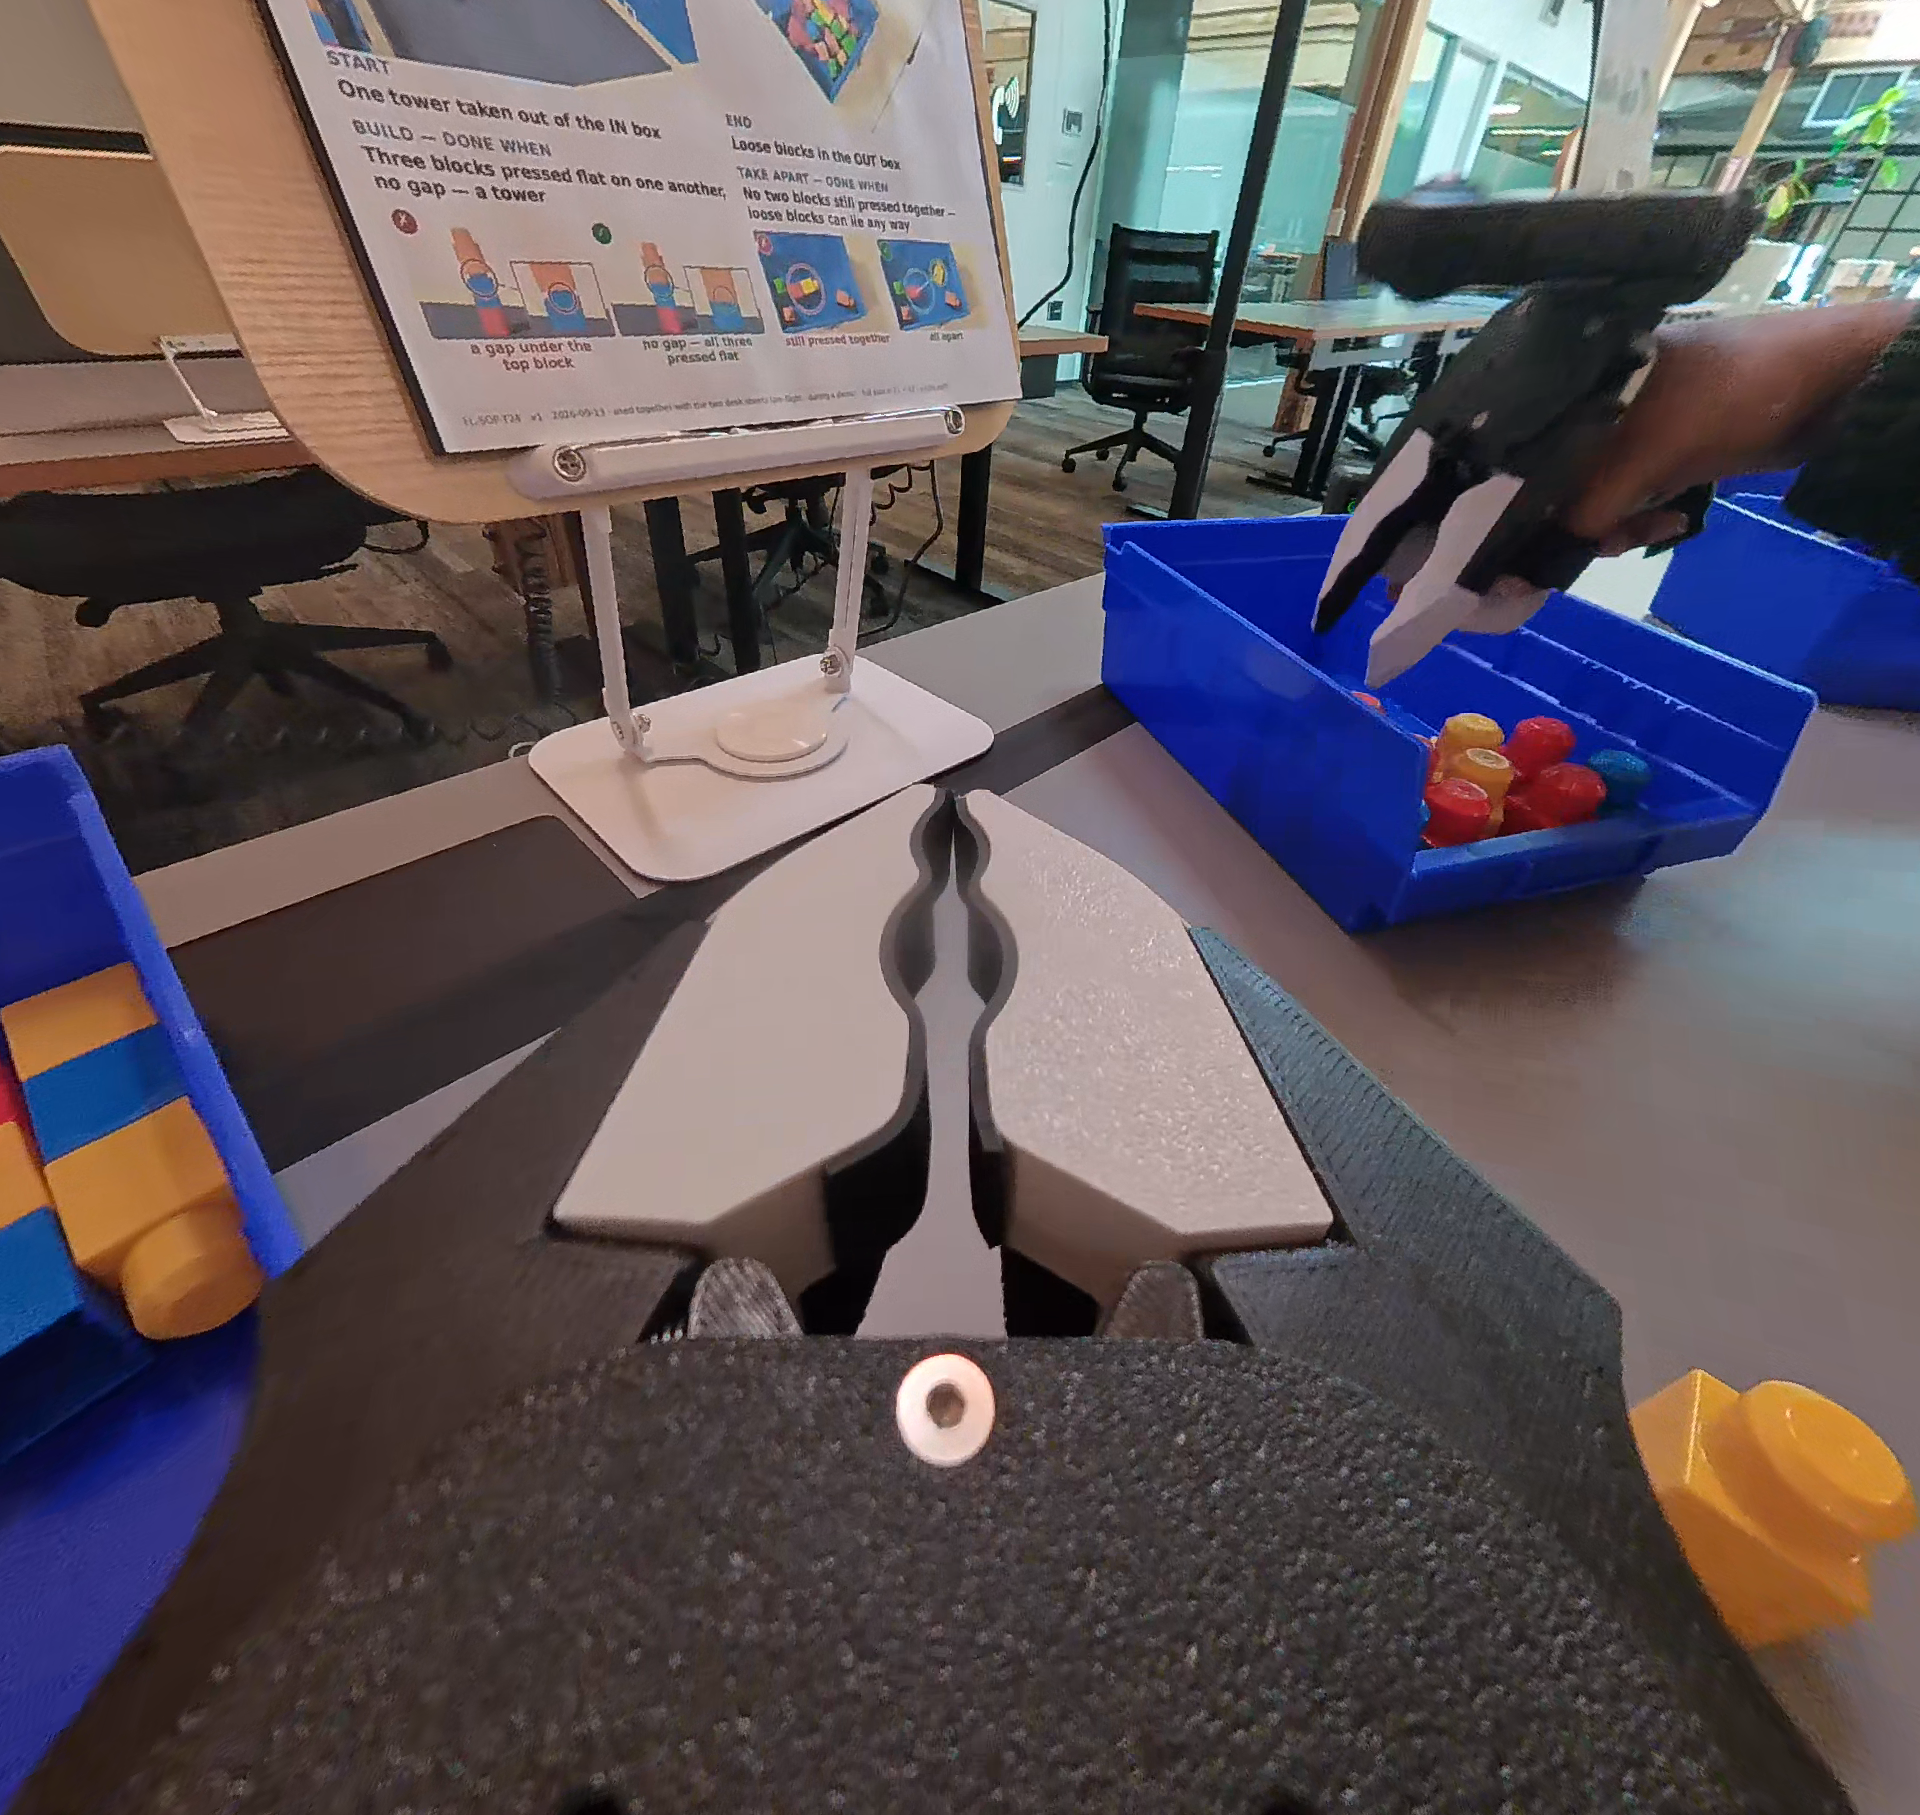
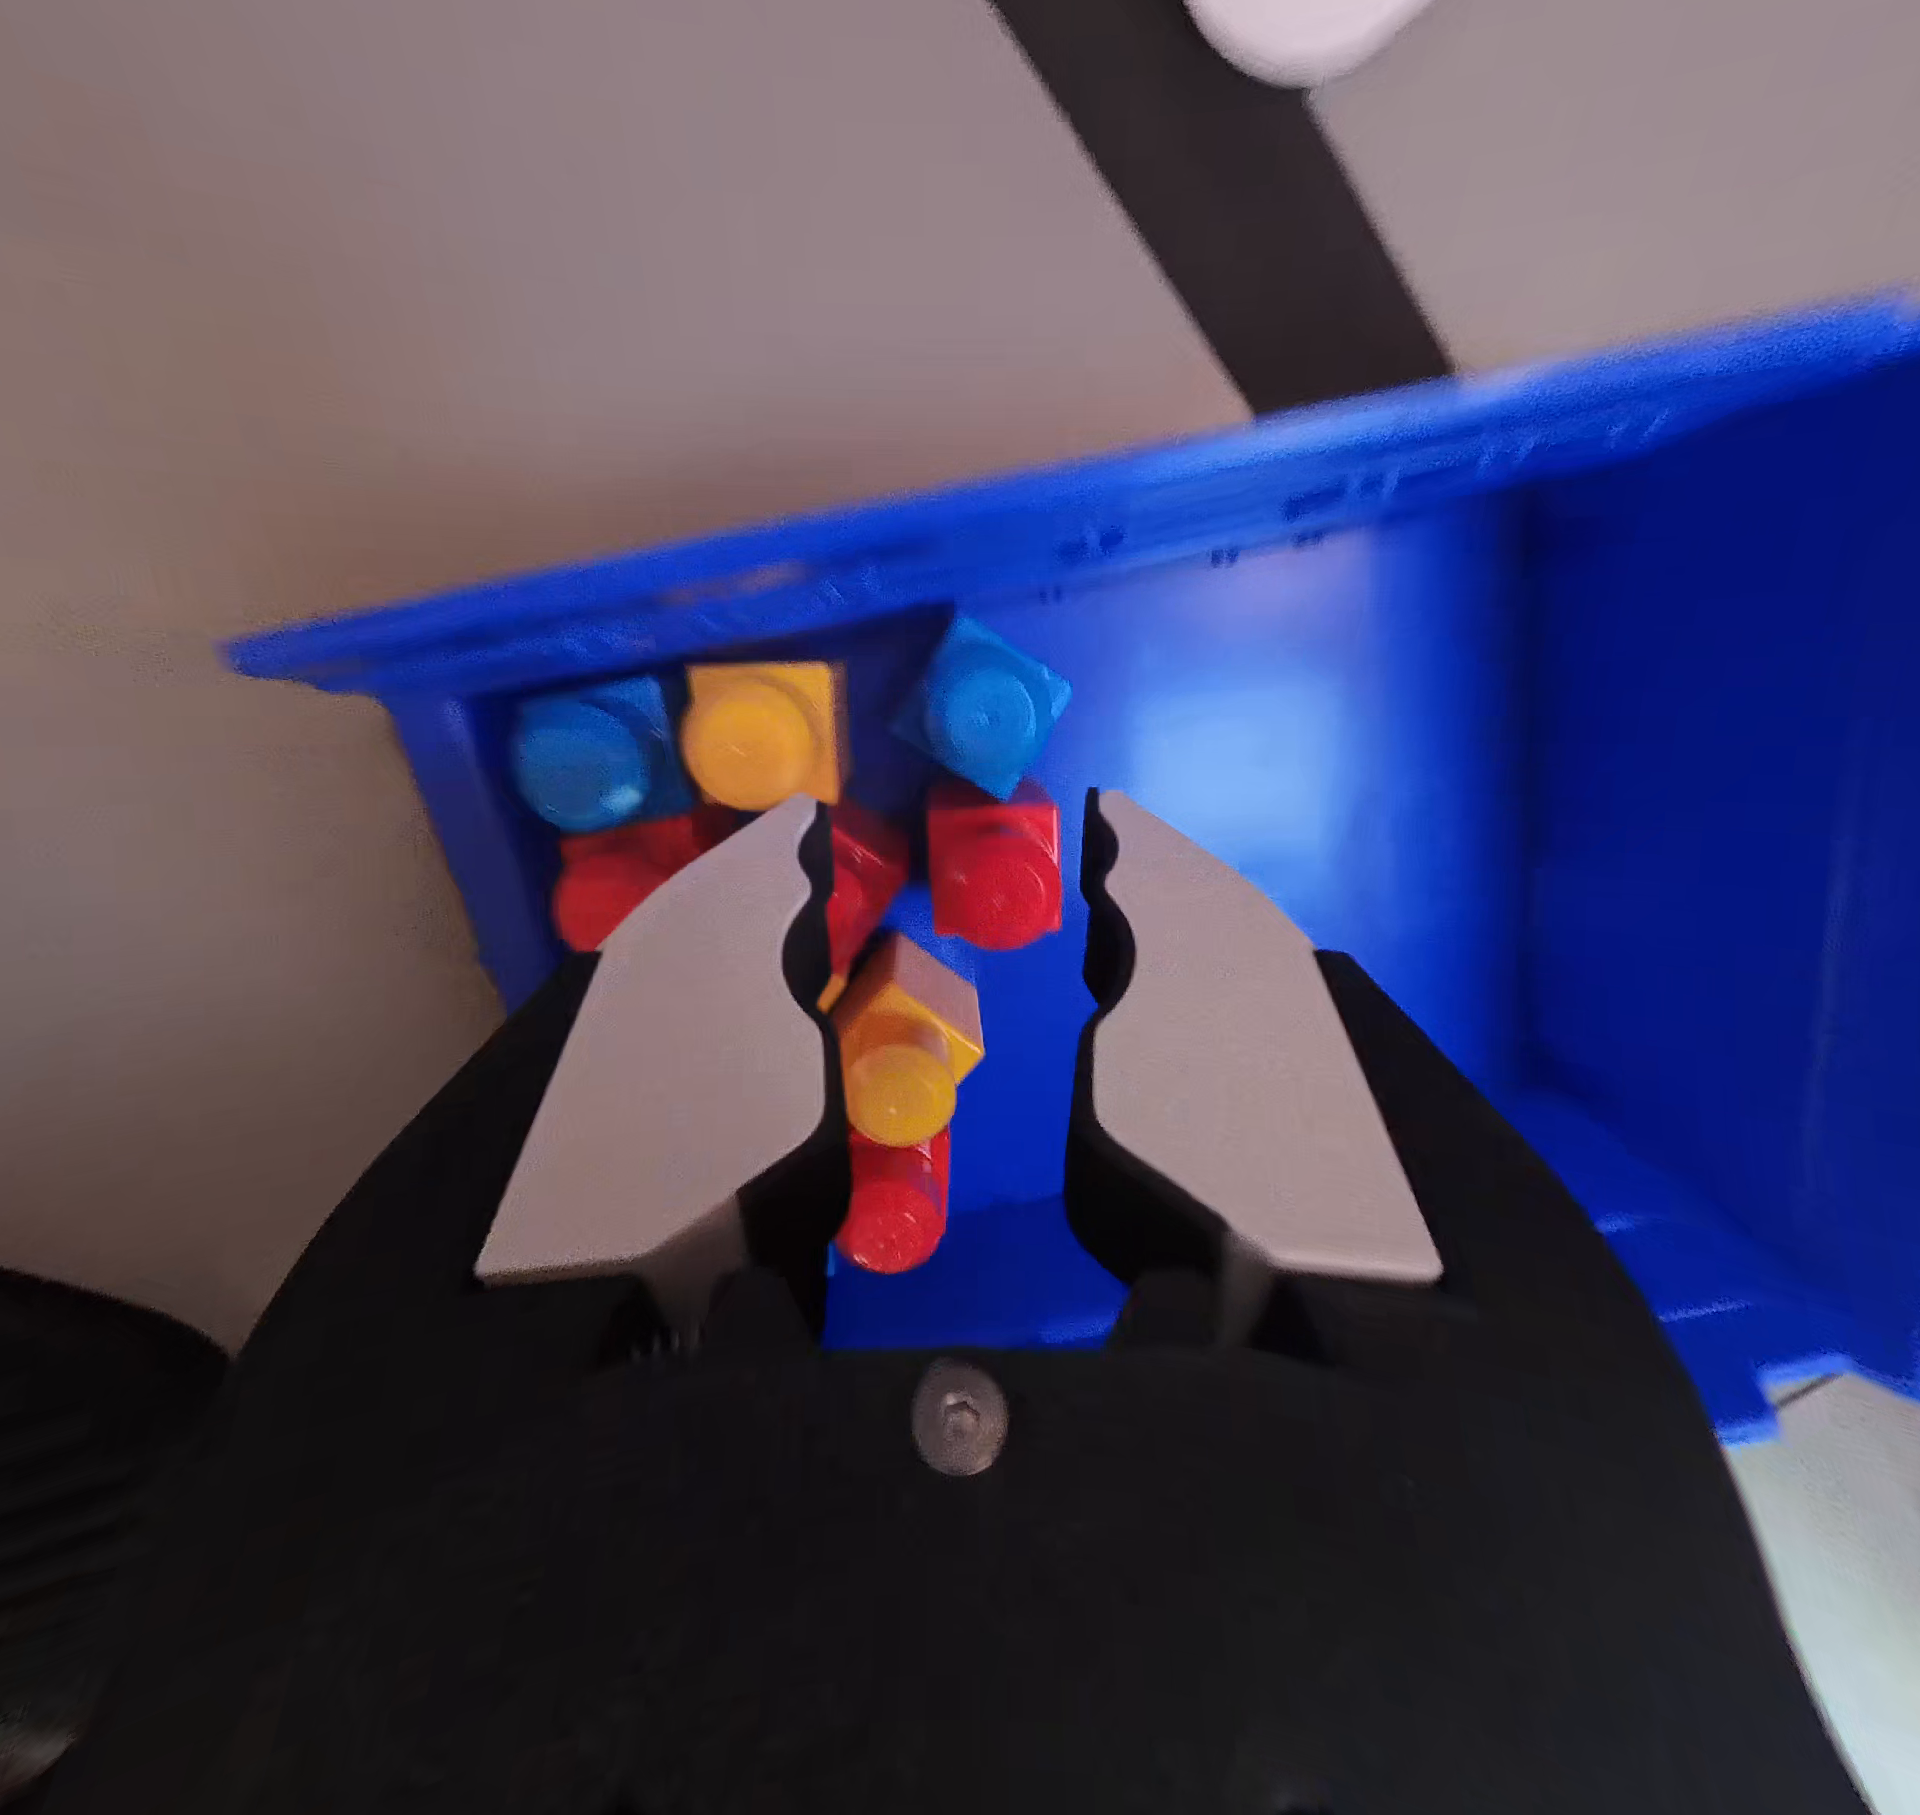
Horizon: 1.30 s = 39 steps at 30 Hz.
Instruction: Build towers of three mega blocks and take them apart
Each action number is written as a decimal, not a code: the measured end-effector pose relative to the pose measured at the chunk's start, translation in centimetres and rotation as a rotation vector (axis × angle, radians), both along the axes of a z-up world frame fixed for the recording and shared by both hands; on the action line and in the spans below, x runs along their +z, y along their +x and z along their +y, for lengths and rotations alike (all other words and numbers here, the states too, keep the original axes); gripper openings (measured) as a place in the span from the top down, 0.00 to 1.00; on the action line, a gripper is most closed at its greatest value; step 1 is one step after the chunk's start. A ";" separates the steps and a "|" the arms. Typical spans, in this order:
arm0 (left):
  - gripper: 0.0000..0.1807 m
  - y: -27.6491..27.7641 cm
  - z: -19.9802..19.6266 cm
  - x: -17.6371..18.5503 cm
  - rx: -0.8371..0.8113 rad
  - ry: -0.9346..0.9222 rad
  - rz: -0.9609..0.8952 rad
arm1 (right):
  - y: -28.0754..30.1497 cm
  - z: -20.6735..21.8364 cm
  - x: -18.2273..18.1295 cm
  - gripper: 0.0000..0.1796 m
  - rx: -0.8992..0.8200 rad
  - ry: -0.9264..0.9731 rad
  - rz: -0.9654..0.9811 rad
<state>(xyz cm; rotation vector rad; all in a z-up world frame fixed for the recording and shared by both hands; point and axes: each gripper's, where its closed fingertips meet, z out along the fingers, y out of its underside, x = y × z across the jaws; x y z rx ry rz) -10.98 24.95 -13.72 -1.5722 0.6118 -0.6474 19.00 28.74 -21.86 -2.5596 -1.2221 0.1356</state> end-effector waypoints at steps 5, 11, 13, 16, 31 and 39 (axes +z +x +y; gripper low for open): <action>1.00 -0.3 0.1 0.3 0.026 0.017 -0.011 | -9.3 -3.9 6.2 0.72 0.271 0.247 0.171; 1.00 -2.0 0.6 1.0 0.123 0.056 -0.046 | -19.7 -17.4 3.4 0.71 0.684 0.205 0.201; 1.00 -2.8 0.9 1.0 0.163 0.066 -0.056 | -21.1 -20.1 0.9 0.71 0.749 0.163 0.171; 1.00 -3.4 1.3 0.5 0.202 0.075 -0.030 | -22.1 -21.3 -2.4 0.74 0.745 0.099 0.112; 1.00 -2.7 1.7 -2.3 0.185 0.060 0.057 | -3.7 -2.9 9.7 0.85 0.141 0.380 -0.158; 1.00 -3.1 2.0 -2.9 0.194 0.060 0.083 | 6.7 0.0 0.0 0.85 -0.381 0.071 -0.105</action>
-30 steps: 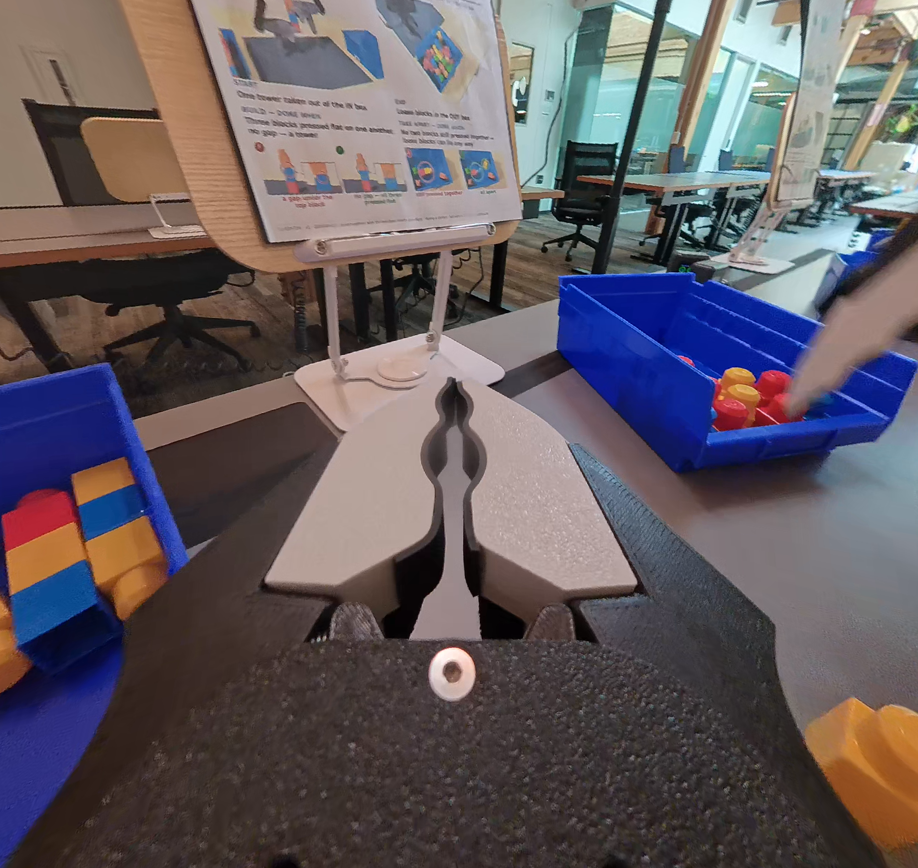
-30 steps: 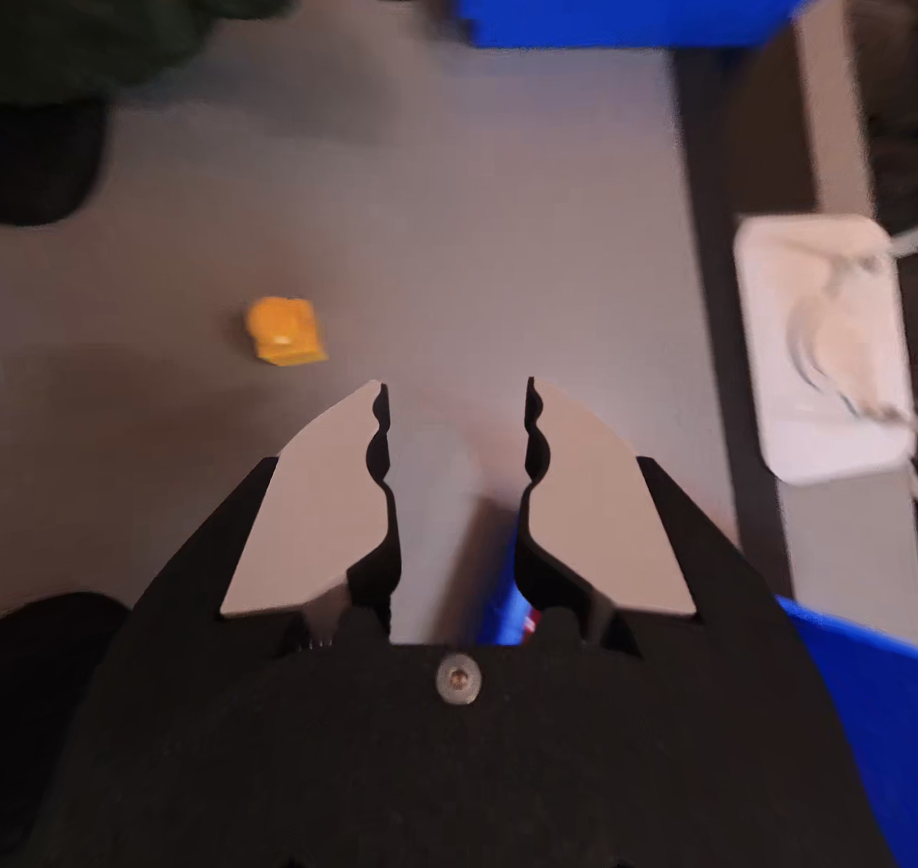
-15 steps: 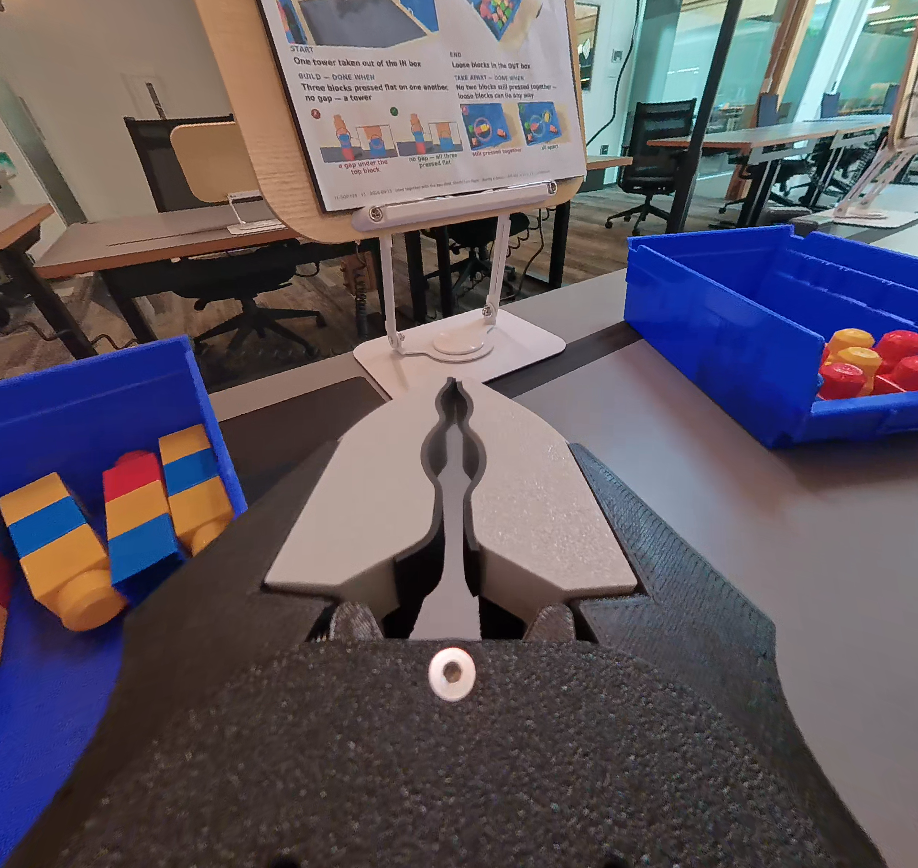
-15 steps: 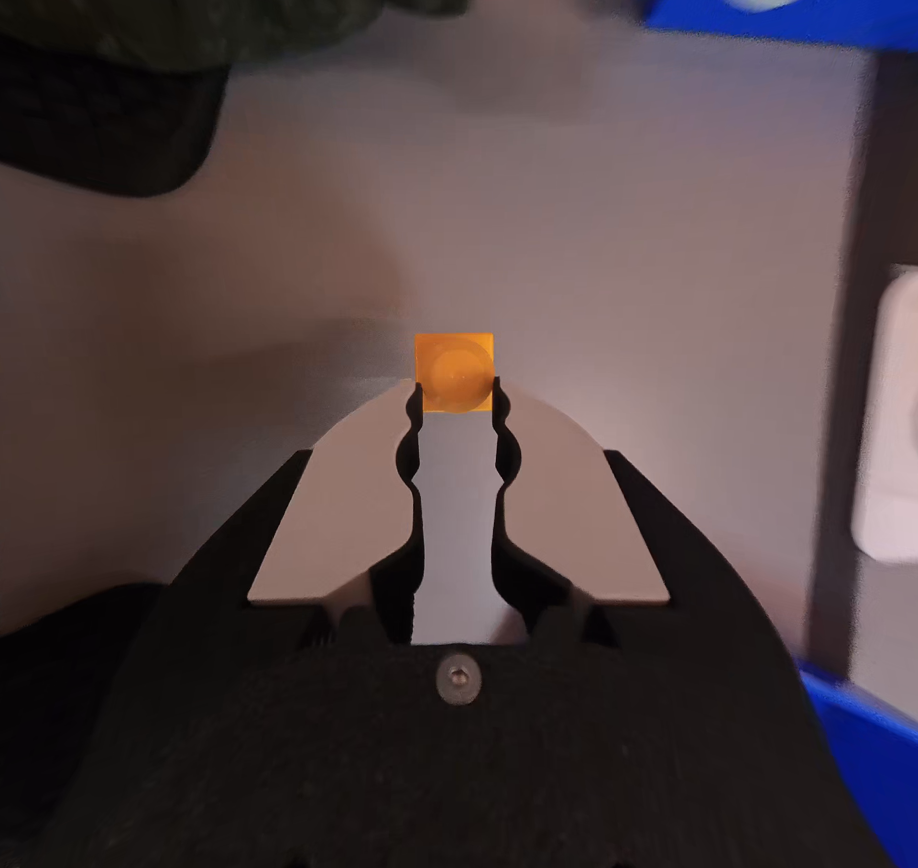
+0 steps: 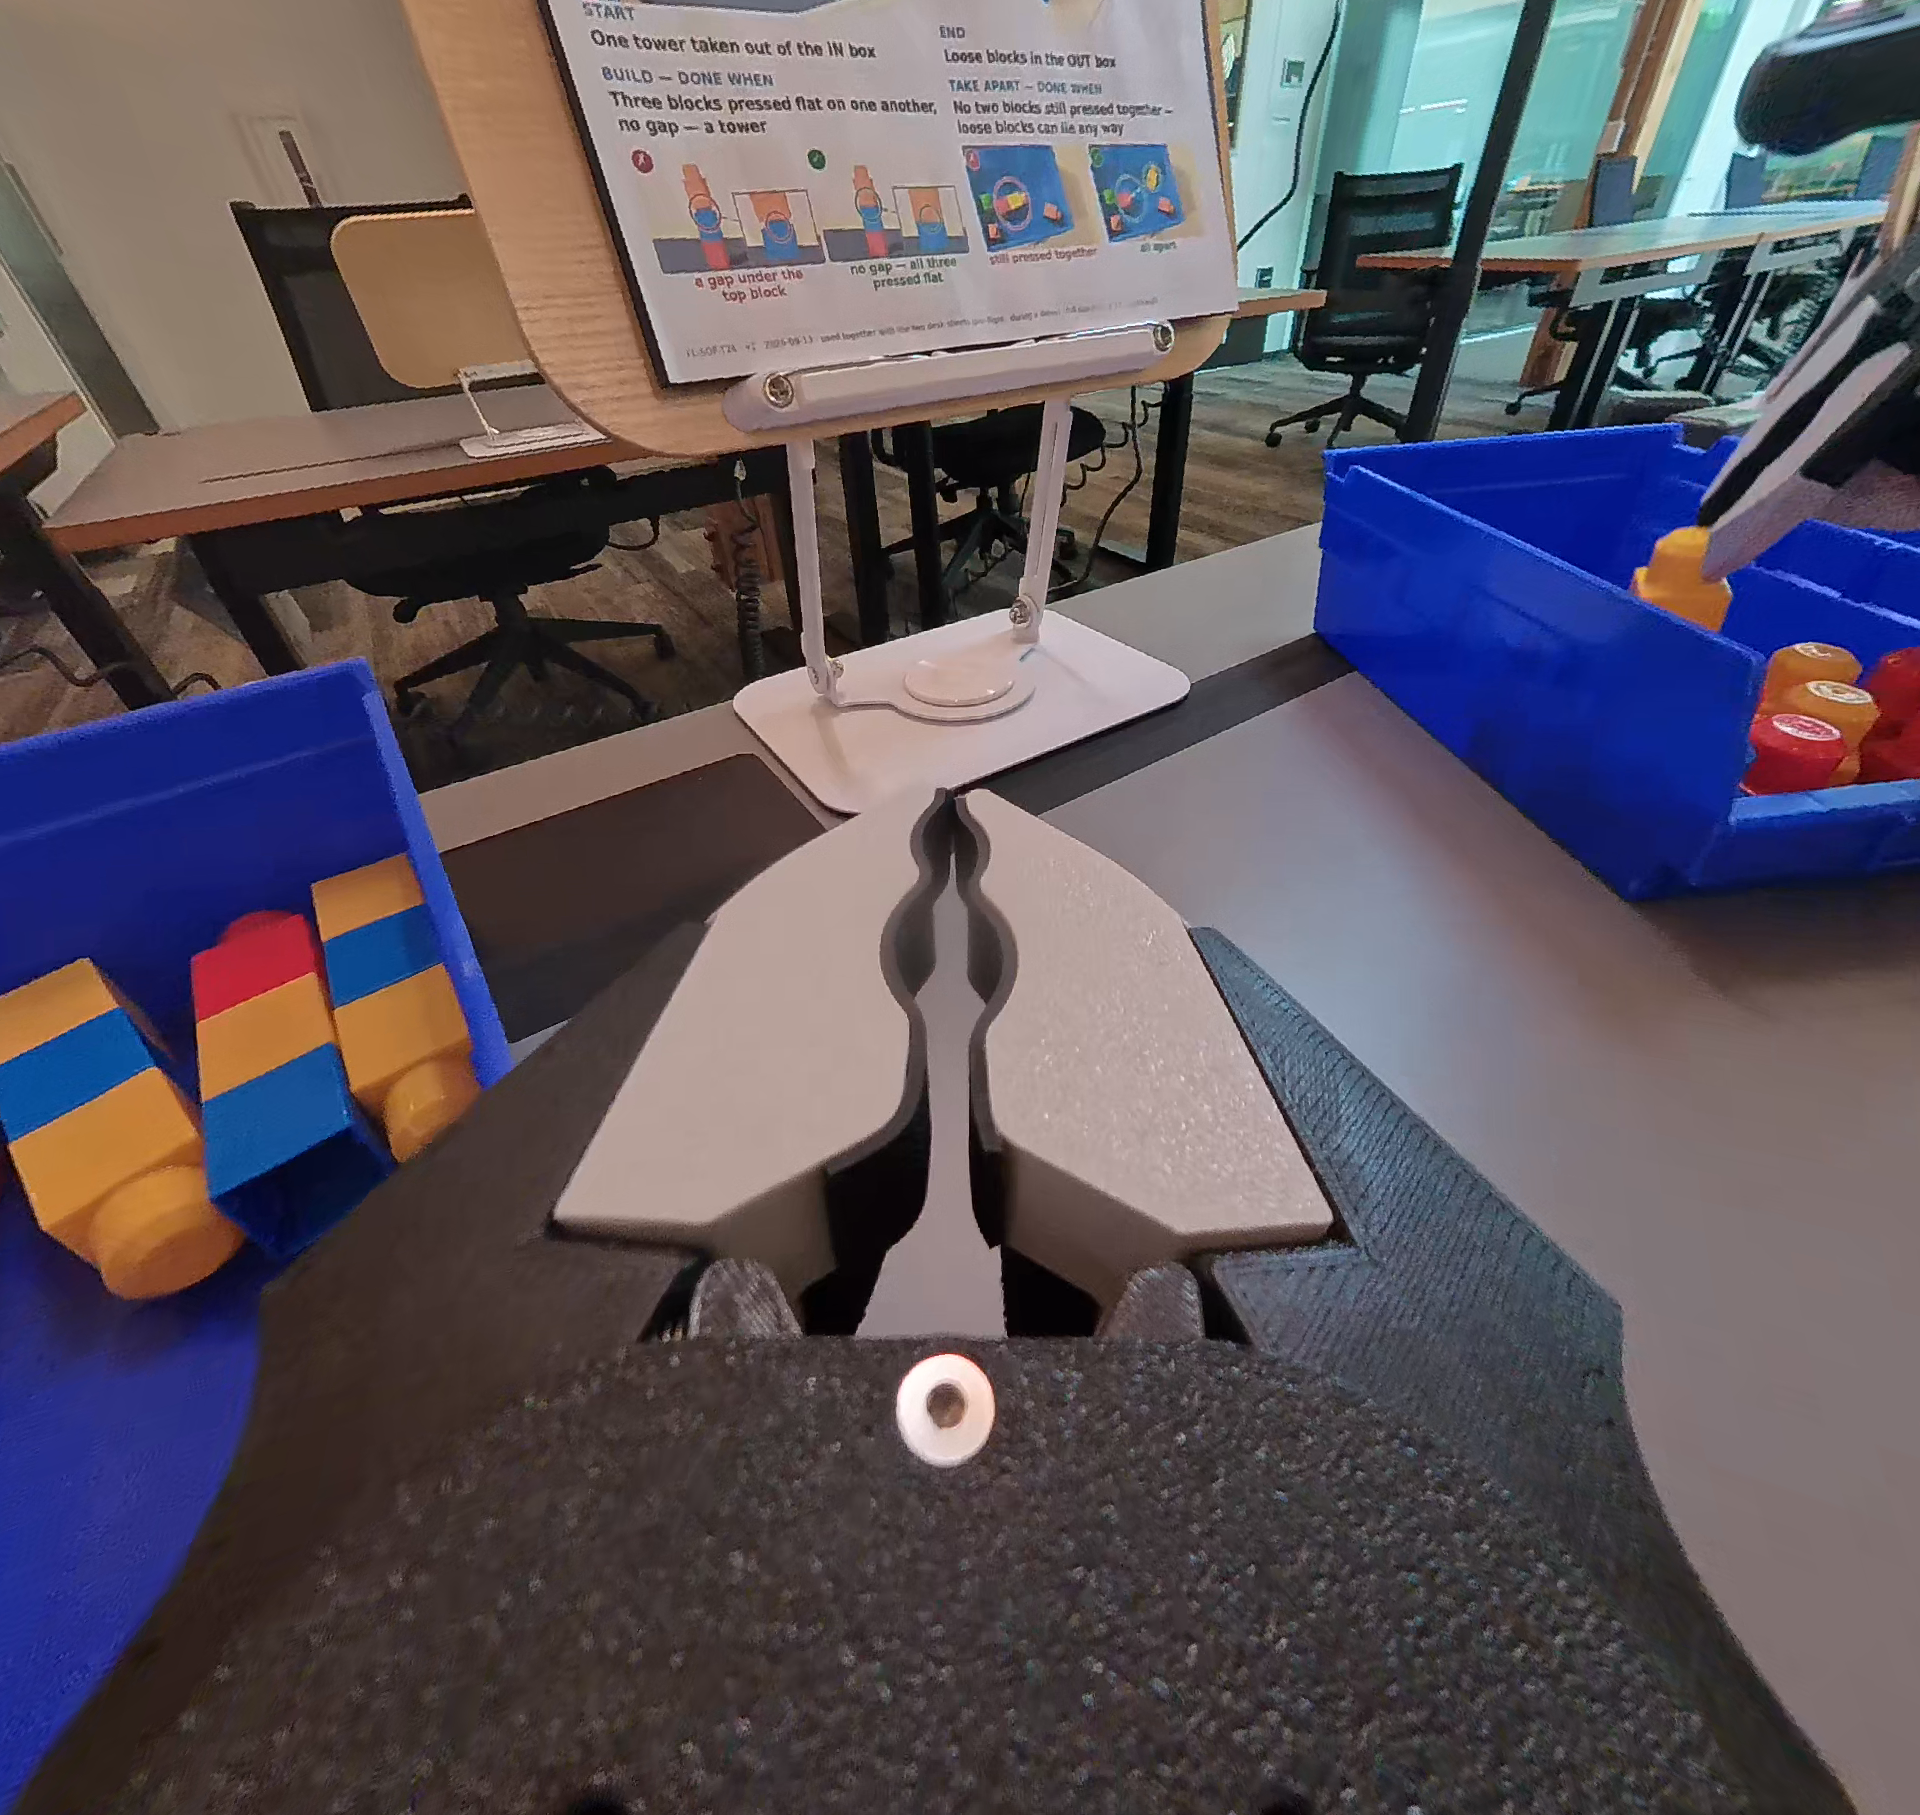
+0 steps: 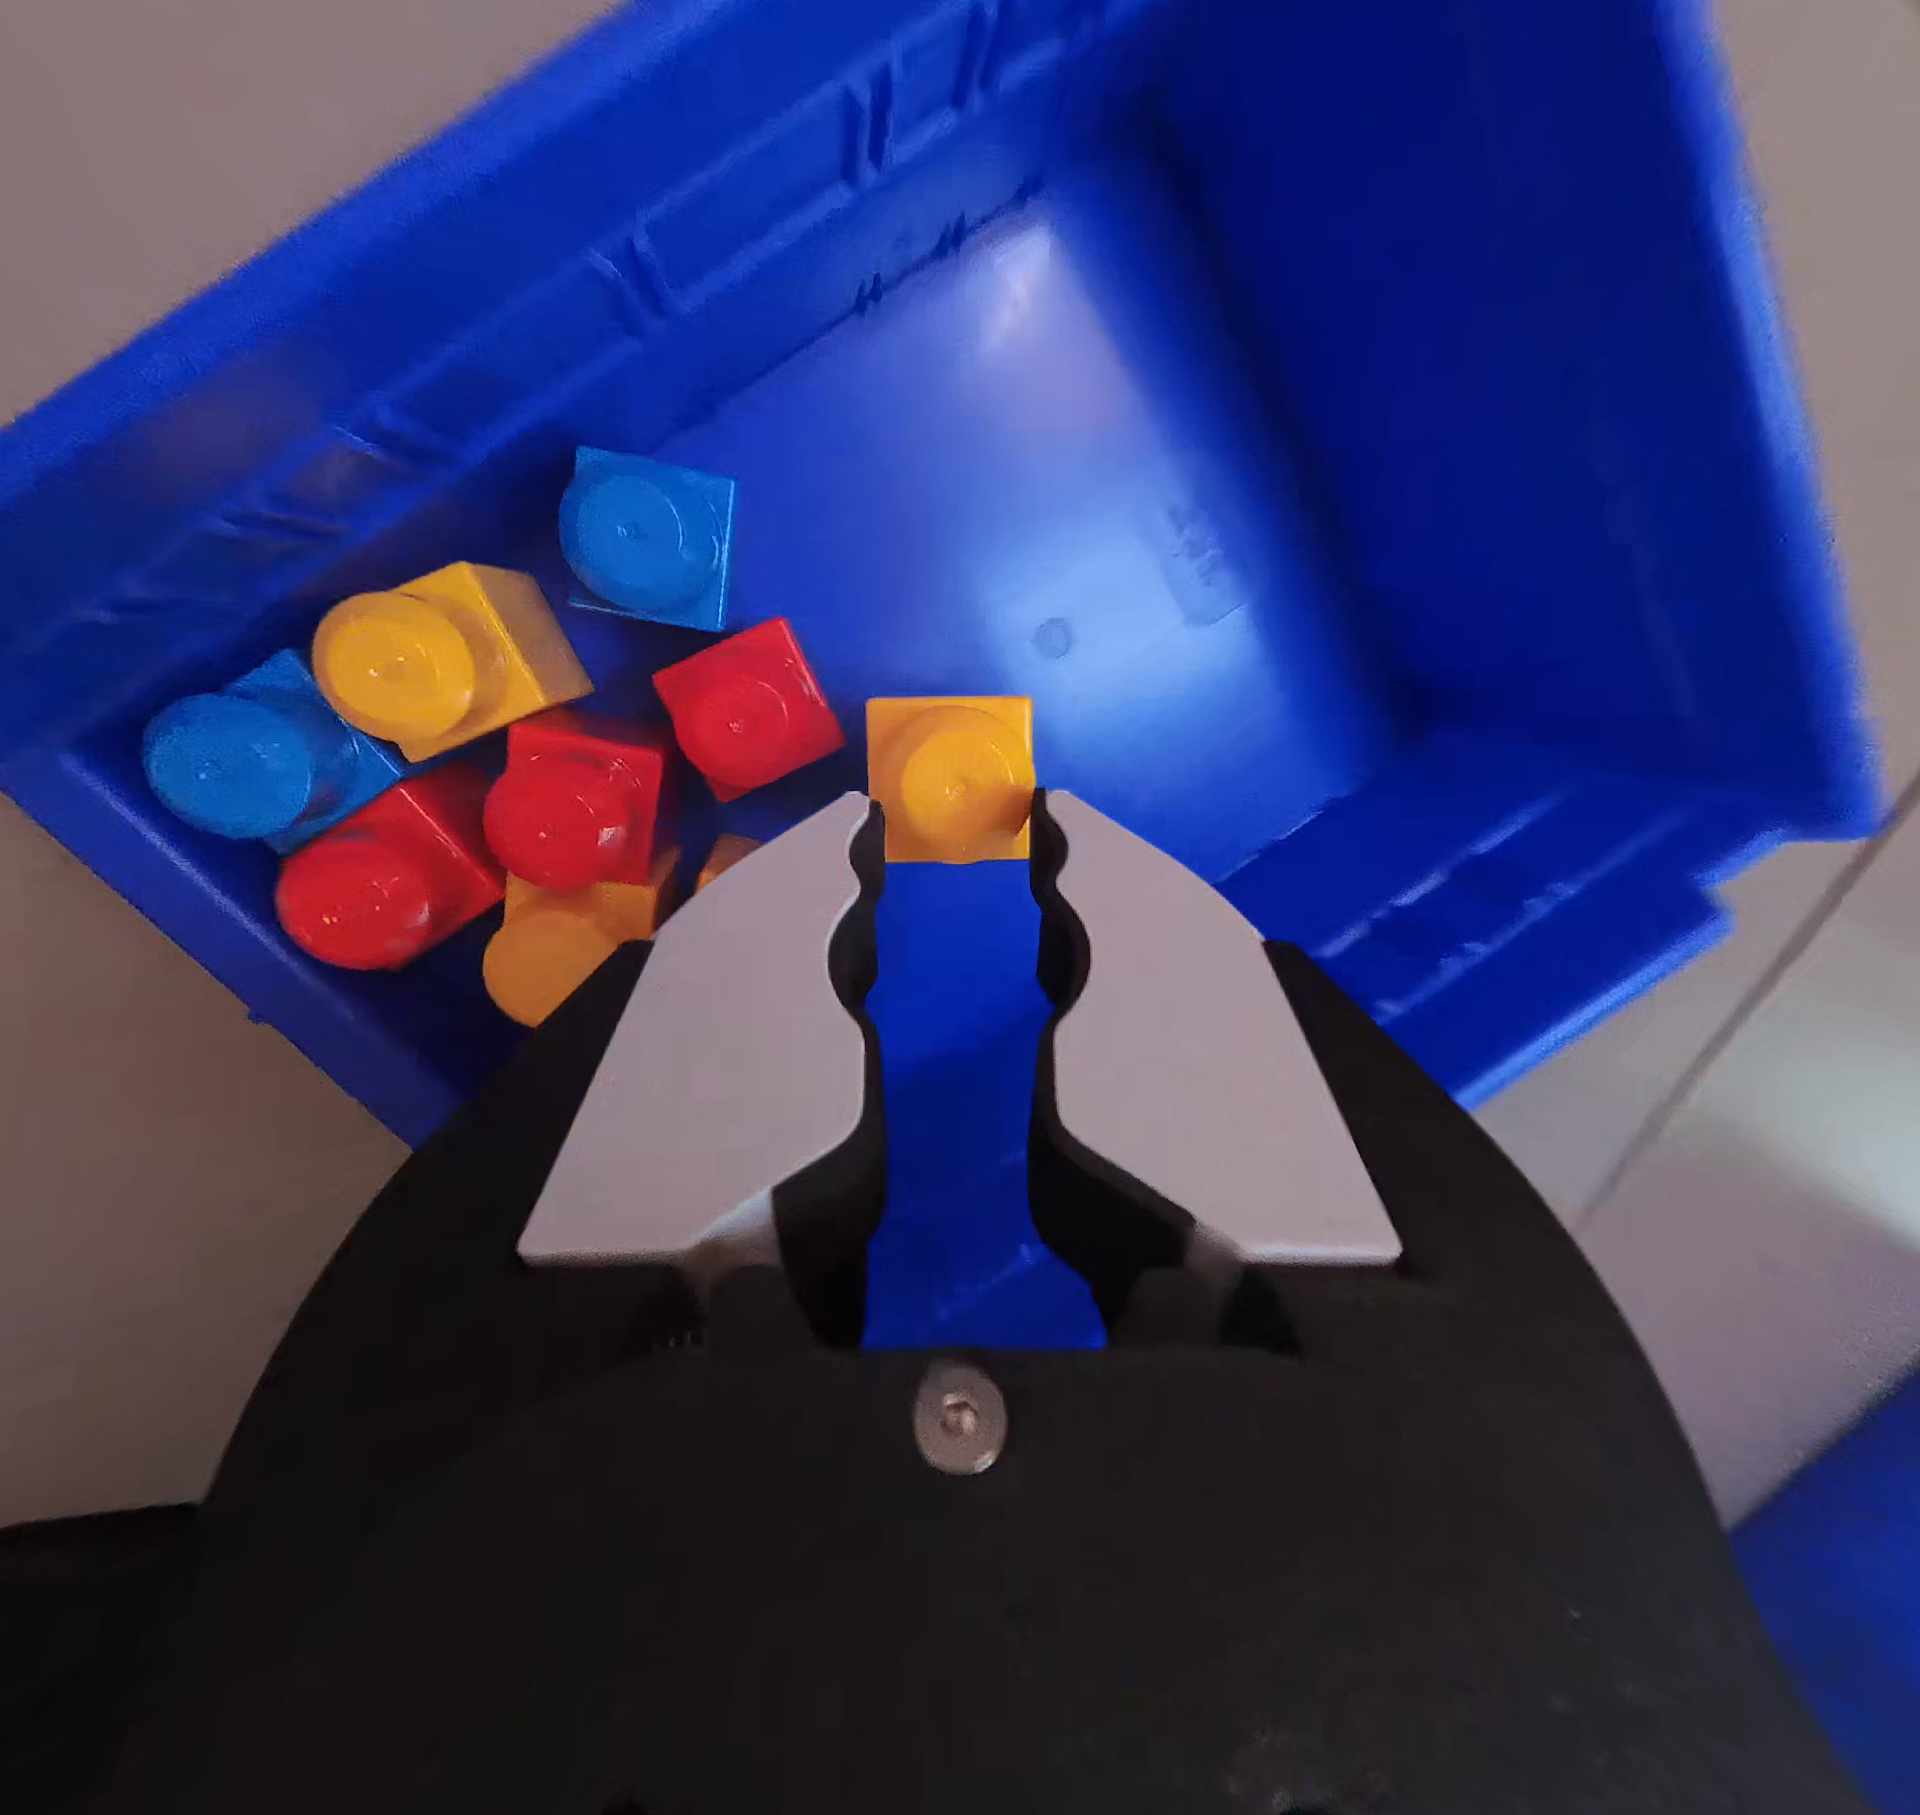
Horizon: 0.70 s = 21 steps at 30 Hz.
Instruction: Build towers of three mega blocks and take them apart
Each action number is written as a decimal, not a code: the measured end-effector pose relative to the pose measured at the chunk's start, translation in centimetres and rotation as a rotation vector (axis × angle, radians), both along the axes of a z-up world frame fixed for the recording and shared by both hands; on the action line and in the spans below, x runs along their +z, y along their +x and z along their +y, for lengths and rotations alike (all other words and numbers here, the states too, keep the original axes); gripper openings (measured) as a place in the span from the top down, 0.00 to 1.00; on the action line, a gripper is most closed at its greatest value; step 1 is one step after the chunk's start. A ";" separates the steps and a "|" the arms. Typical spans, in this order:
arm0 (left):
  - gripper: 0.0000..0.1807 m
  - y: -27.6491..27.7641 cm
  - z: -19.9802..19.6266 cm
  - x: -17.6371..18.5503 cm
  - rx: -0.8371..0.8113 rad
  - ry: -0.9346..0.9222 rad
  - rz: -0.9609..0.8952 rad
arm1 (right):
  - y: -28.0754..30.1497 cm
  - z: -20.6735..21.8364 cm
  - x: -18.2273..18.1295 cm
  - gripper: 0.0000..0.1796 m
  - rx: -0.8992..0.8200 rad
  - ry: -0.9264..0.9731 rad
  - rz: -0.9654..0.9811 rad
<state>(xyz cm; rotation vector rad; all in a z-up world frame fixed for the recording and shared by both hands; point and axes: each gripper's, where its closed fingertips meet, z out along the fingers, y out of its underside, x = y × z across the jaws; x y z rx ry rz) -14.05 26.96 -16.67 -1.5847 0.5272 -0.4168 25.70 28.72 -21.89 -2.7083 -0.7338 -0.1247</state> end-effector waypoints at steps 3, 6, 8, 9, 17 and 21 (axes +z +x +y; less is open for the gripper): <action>1.00 0.0 0.1 -0.3 -0.001 -0.008 0.003 | 0.3 -1.1 -2.1 0.85 -0.061 -0.084 0.000; 1.00 0.1 0.0 -0.3 0.001 0.003 0.018 | -0.3 -2.0 -3.2 0.85 -0.058 -0.131 0.022; 1.00 0.2 -0.1 0.0 -0.003 0.010 0.015 | -0.6 -2.5 -3.2 0.85 -0.053 -0.143 0.051; 1.00 0.3 -0.2 0.1 -0.005 0.013 0.014 | -0.5 -2.7 -3.1 0.85 -0.053 -0.146 0.047; 1.00 0.8 -0.9 2.6 -0.014 0.044 -0.019 | -5.4 -1.4 6.7 0.75 -0.001 0.418 0.268; 1.00 0.5 -1.4 4.8 0.023 0.095 -0.011 | -12.9 -5.1 12.0 0.72 0.090 0.733 0.595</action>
